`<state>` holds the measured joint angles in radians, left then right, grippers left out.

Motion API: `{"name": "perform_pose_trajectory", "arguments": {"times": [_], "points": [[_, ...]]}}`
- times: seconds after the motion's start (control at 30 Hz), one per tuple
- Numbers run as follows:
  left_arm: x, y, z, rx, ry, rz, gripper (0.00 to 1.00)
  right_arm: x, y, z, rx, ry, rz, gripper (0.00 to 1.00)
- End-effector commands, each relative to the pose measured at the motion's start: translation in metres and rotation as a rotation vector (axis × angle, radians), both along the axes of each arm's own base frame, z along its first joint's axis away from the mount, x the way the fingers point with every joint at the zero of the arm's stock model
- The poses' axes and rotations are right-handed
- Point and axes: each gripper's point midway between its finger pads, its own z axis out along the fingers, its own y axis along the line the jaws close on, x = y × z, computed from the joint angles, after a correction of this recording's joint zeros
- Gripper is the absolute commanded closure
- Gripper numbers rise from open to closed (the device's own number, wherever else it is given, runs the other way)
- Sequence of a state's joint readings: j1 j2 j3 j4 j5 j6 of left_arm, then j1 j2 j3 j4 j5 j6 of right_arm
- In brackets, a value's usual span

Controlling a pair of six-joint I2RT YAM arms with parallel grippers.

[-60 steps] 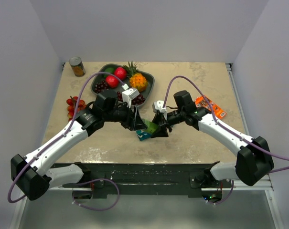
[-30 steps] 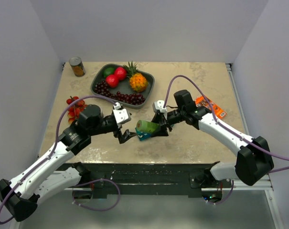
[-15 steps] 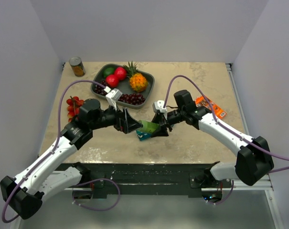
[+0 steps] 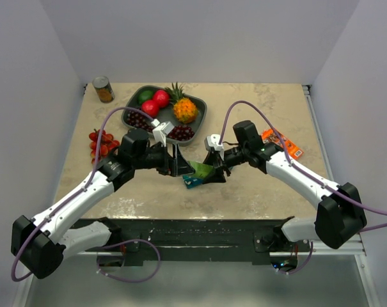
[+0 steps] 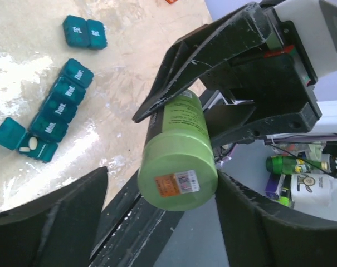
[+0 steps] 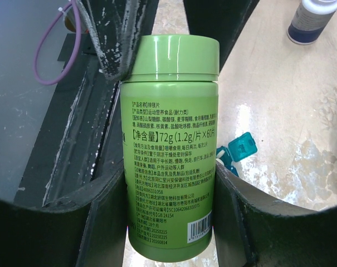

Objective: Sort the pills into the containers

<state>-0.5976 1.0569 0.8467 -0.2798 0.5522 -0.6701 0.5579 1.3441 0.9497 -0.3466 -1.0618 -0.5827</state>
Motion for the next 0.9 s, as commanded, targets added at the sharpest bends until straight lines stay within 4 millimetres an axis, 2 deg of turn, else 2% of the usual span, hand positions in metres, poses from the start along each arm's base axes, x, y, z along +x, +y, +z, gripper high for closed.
{"name": "perform_pose_trajectory", "arguments": {"times": [0.0, 0.03, 0.07, 0.1, 0.17, 0.3, 0.33, 0.37, 0.4, 0.43, 0.53, 0.57, 0.63, 0.73, 0.77, 0.8, 0.83, 0.87], "points": [[-0.004, -0.011, 0.024, -0.051, -0.045, -0.07, 0.35, 0.003, 0.007, 0.022, 0.054, -0.042, 0.021, 1.0], [-0.006, -0.011, 0.023, -0.049, -0.051, -0.09, 0.41, 0.004, 0.006, 0.022, 0.053, -0.041, 0.019, 1.0], [-0.006, -0.011, 0.023, -0.046, -0.056, -0.101, 0.6, 0.004, 0.006, 0.022, 0.053, -0.041, 0.019, 1.0], [-0.008, -0.012, 0.023, -0.046, -0.066, -0.119, 0.65, 0.003, 0.007, 0.022, 0.053, -0.039, 0.021, 1.0], [-0.014, -0.013, 0.023, -0.043, -0.107, -0.184, 0.83, 0.003, 0.007, 0.022, 0.056, -0.039, 0.025, 1.0], [-0.031, -0.012, 0.02, -0.043, -0.247, -0.376, 0.85, 0.002, 0.007, 0.024, 0.061, -0.038, 0.029, 1.0], [-0.028, -0.008, 0.012, 0.009, -0.384, -0.439, 0.86, 0.002, 0.007, 0.023, 0.061, -0.034, 0.03, 1.0], [-0.033, -0.002, 0.0, 0.049, -0.409, -0.484, 0.86, 0.001, 0.007, 0.024, 0.063, -0.035, 0.032, 1.0], [-0.037, 0.001, -0.003, 0.055, -0.481, -0.546, 0.86, 0.001, 0.007, 0.024, 0.062, -0.036, 0.03, 1.0], [-0.037, 0.004, -0.007, 0.077, -0.629, -0.621, 0.86, 0.001, 0.007, 0.024, 0.062, -0.036, 0.03, 1.0], [-0.033, 0.005, -0.013, 0.085, -0.838, -0.664, 0.8, 0.001, 0.006, 0.024, 0.061, -0.038, 0.029, 1.0], [-0.02, 0.0, -0.003, 0.074, -0.927, -0.615, 0.66, 0.002, 0.006, 0.023, 0.06, -0.036, 0.029, 1.0], [-0.013, -0.001, 0.0, 0.073, -0.952, -0.554, 0.55, 0.001, 0.006, 0.024, 0.061, -0.038, 0.029, 1.0], [-0.001, -0.002, 0.02, 0.062, -1.014, -0.463, 0.43, 0.001, 0.007, 0.023, 0.06, -0.037, 0.029, 1.0], [0.002, -0.003, 0.028, 0.052, -1.05, -0.436, 0.36, 0.002, 0.007, 0.022, 0.058, -0.034, 0.028, 1.0], [0.003, 0.0, 0.038, 0.049, -1.077, -0.406, 0.12, 0.002, 0.007, 0.022, 0.058, -0.034, 0.028, 1.0], [0.002, 0.001, 0.042, 0.037, -1.072, -0.382, 0.01, 0.001, 0.007, 0.022, 0.058, -0.036, 0.03, 1.0], [0.001, 0.003, 0.045, 0.022, -1.087, -0.365, 0.01, 0.002, 0.006, 0.022, 0.058, -0.036, 0.028, 1.0]]}}
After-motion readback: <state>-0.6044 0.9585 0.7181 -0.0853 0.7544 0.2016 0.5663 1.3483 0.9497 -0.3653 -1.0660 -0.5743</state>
